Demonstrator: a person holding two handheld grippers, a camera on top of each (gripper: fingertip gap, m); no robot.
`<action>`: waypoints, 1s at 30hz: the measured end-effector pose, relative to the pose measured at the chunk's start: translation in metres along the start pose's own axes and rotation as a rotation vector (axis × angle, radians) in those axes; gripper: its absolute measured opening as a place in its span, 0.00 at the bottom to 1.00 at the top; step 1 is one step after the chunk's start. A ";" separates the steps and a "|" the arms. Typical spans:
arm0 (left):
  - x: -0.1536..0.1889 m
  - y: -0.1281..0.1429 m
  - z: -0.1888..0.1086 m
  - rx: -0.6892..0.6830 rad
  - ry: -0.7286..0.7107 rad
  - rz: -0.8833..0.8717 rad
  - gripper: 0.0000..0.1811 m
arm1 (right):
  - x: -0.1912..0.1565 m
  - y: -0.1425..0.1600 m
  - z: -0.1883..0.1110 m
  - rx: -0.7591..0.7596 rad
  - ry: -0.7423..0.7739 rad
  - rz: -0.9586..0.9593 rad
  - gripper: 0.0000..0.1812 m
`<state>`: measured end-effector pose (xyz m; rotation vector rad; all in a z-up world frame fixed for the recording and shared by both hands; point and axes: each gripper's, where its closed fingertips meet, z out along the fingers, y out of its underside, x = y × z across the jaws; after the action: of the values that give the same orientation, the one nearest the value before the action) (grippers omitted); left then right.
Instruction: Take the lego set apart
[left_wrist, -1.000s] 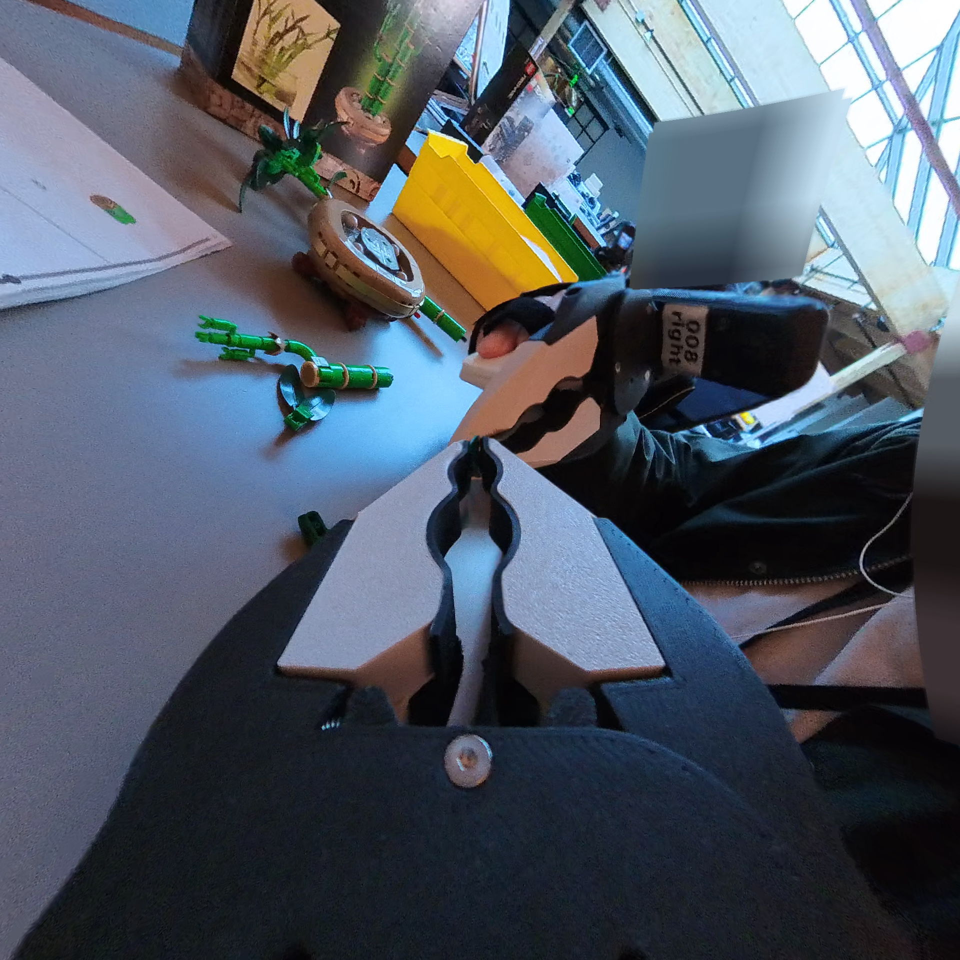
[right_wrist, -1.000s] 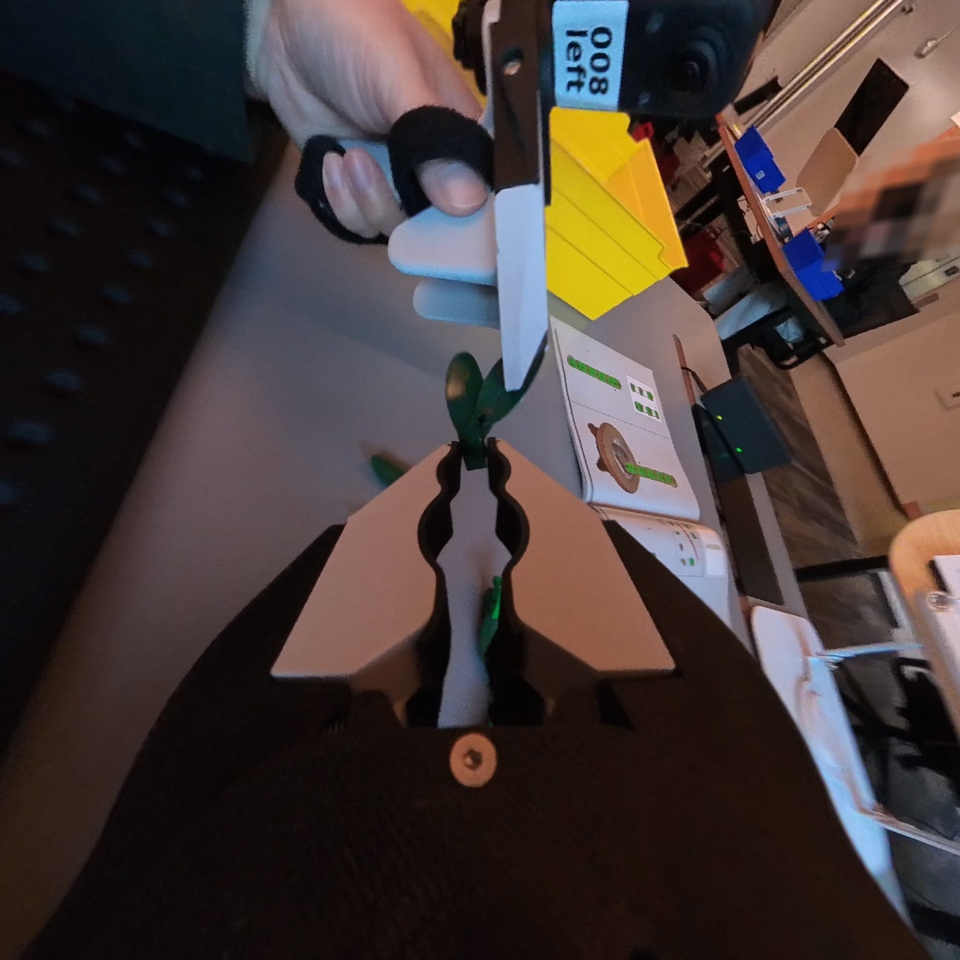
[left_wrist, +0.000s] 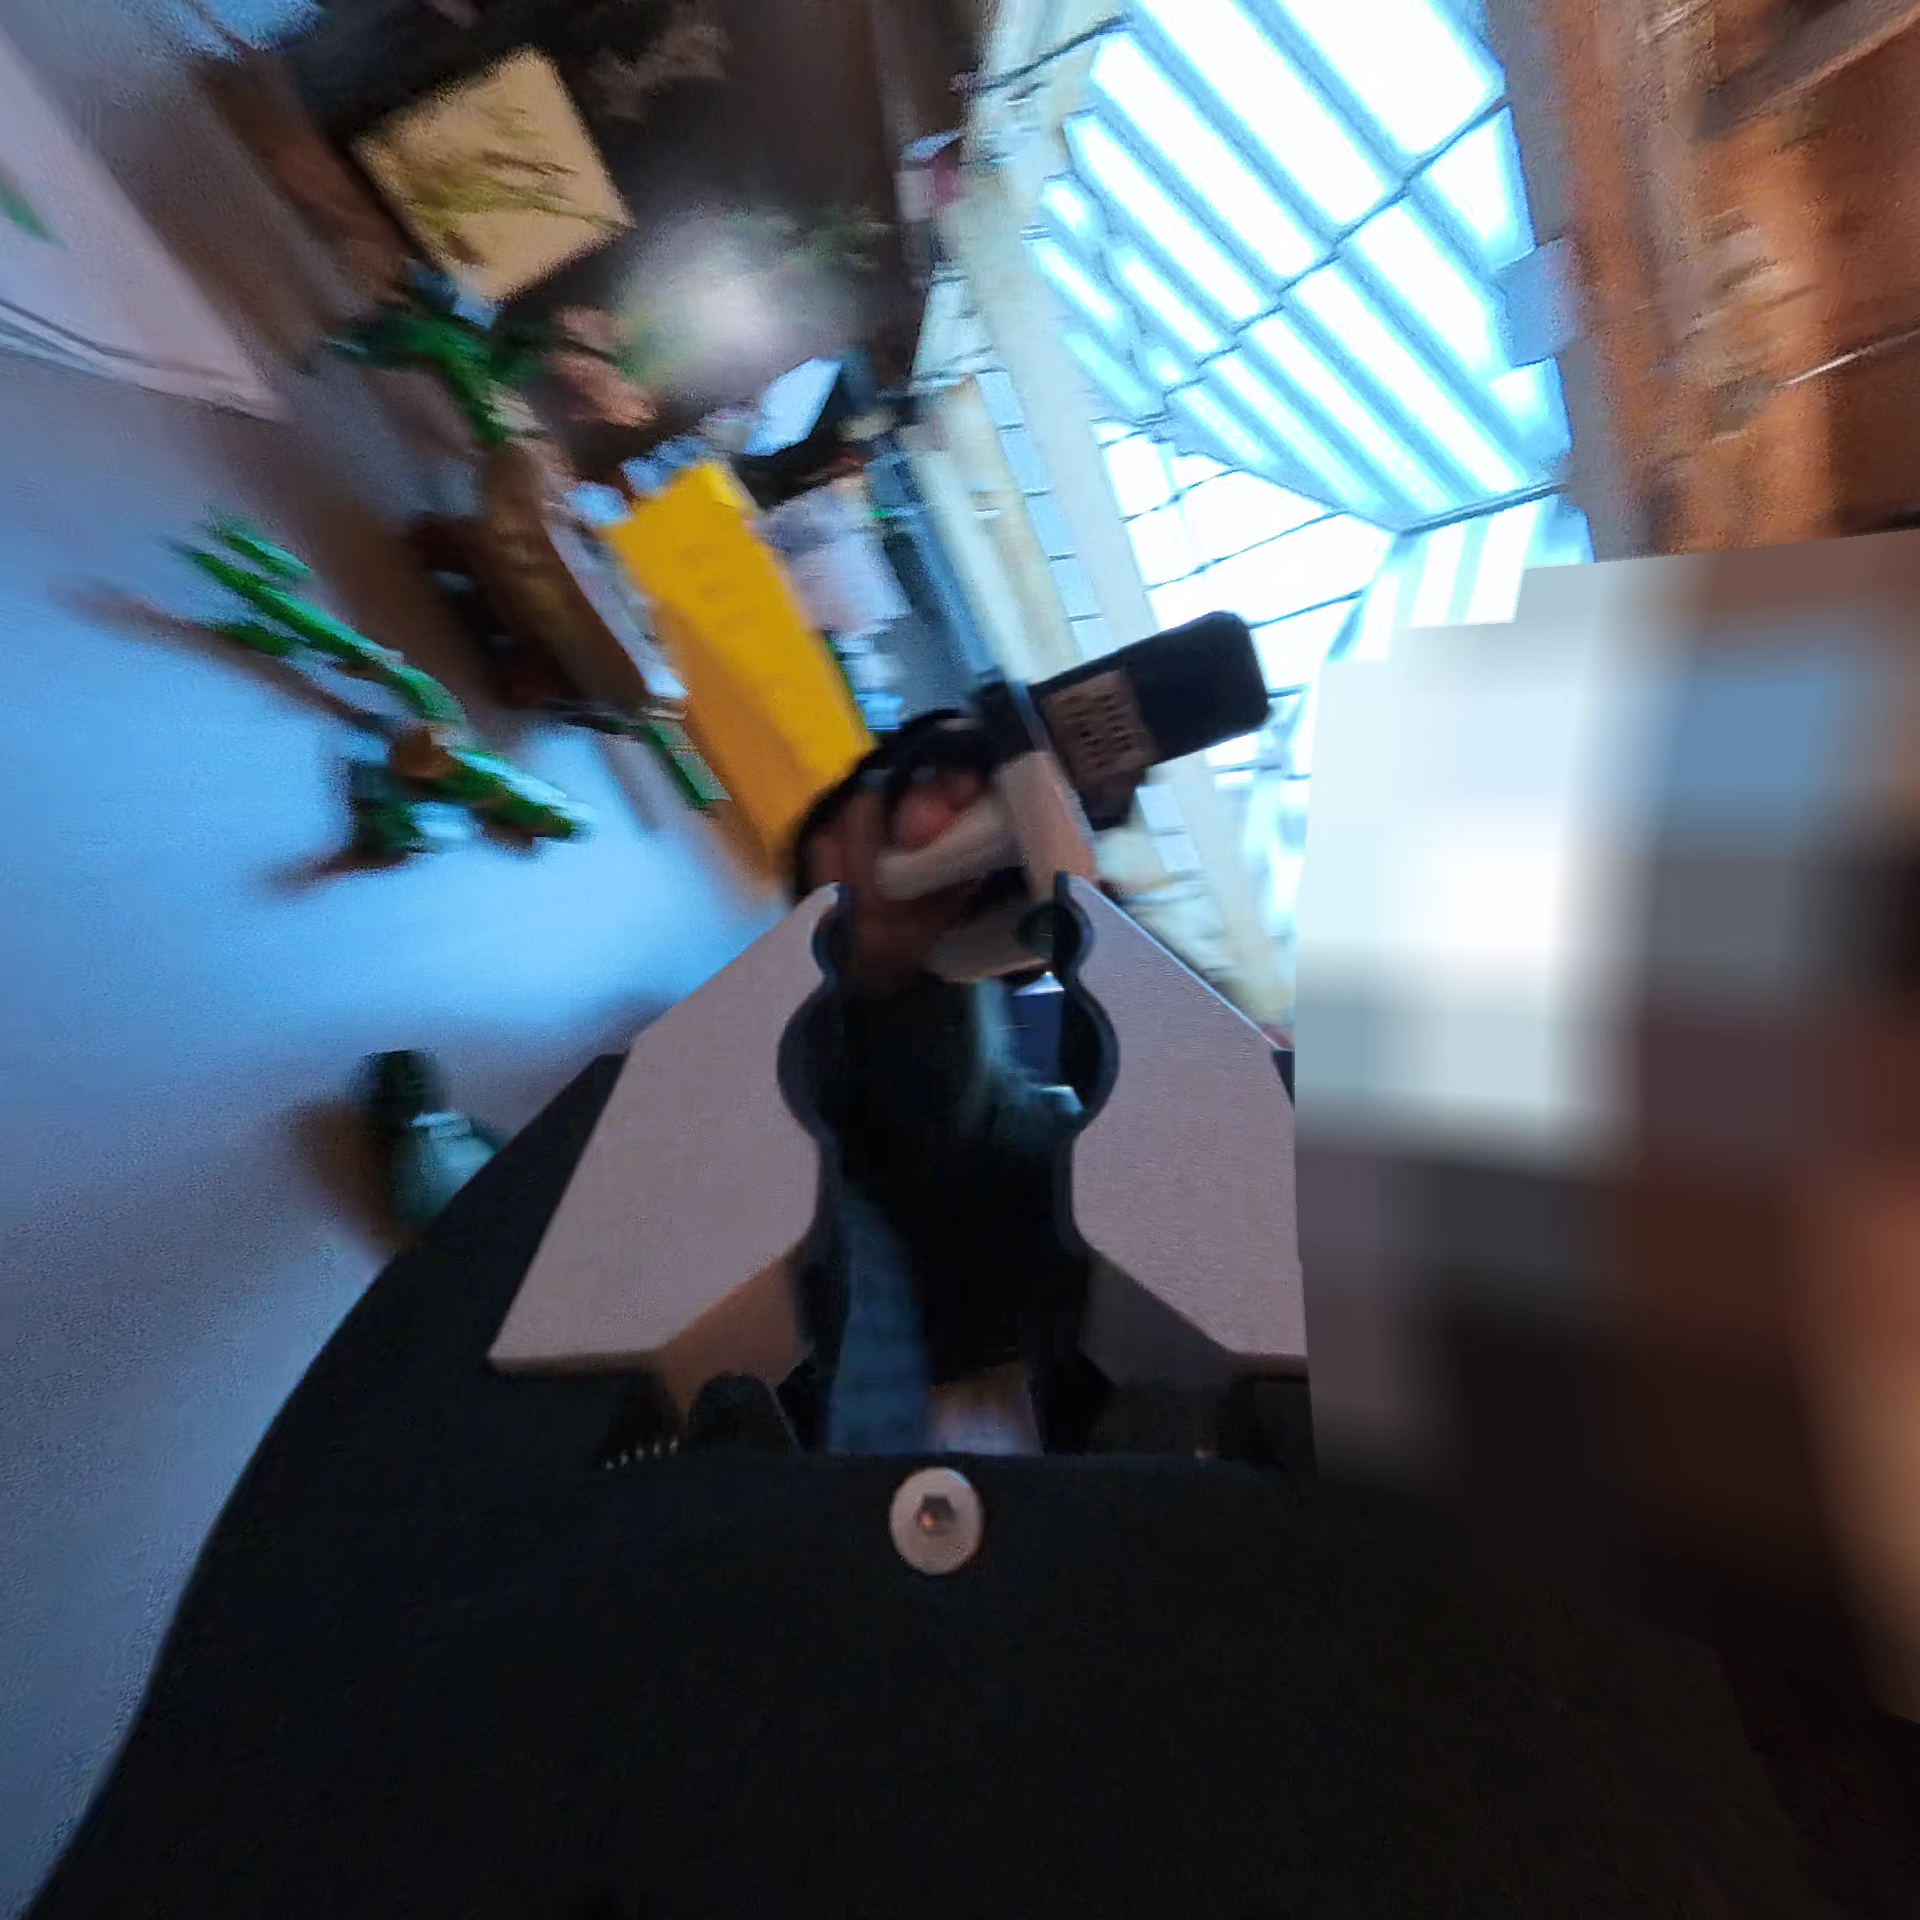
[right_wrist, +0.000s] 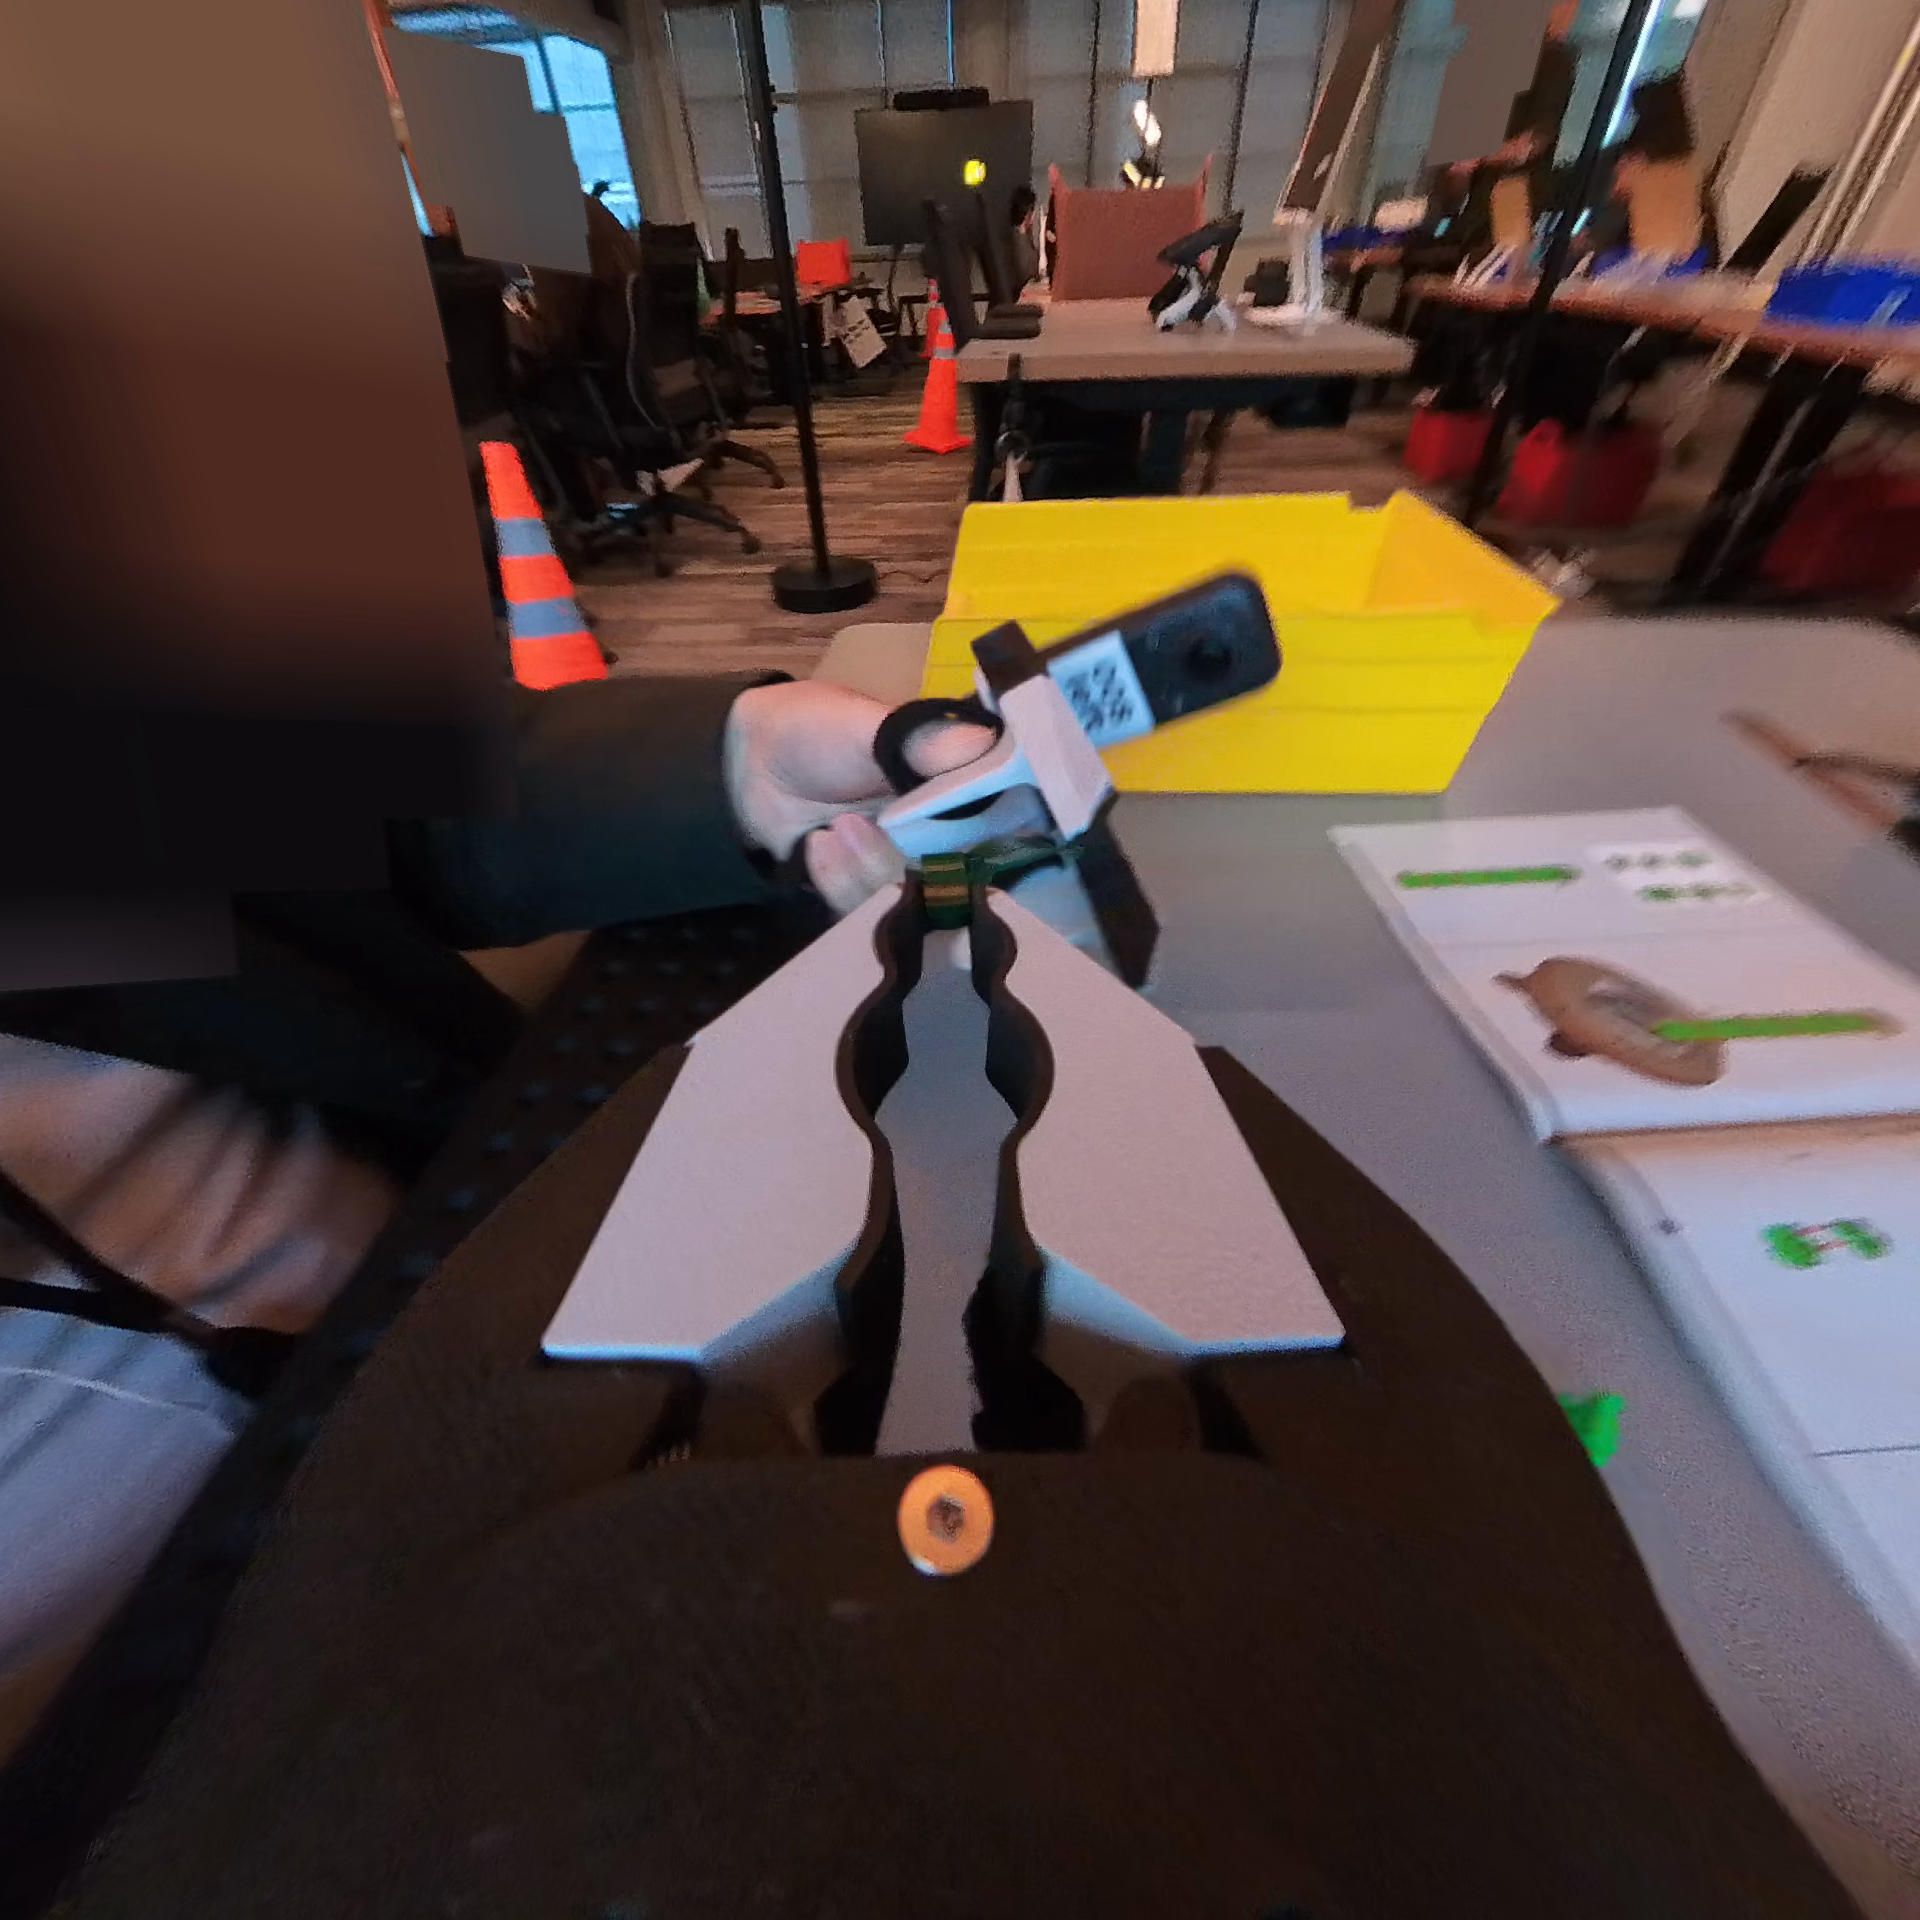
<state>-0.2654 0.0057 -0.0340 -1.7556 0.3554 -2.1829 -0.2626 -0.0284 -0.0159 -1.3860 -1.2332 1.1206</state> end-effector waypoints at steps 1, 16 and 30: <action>-0.011 -0.004 -0.007 -0.009 -0.105 0.091 0.23 | 0.001 0.003 0.000 -0.007 -0.022 0.069 0.04; 0.011 0.034 0.008 -0.410 -0.317 0.875 0.12 | -0.003 0.021 0.000 -0.081 -0.169 0.355 0.04; -0.006 0.050 0.006 -0.599 -0.390 0.999 0.06 | -0.005 0.045 0.008 -0.228 -0.097 0.231 0.04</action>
<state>-0.2537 -0.0378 -0.0569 -1.6357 1.4982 -1.0482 -0.2650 -0.0352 -0.0613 -1.6974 -1.3273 1.2462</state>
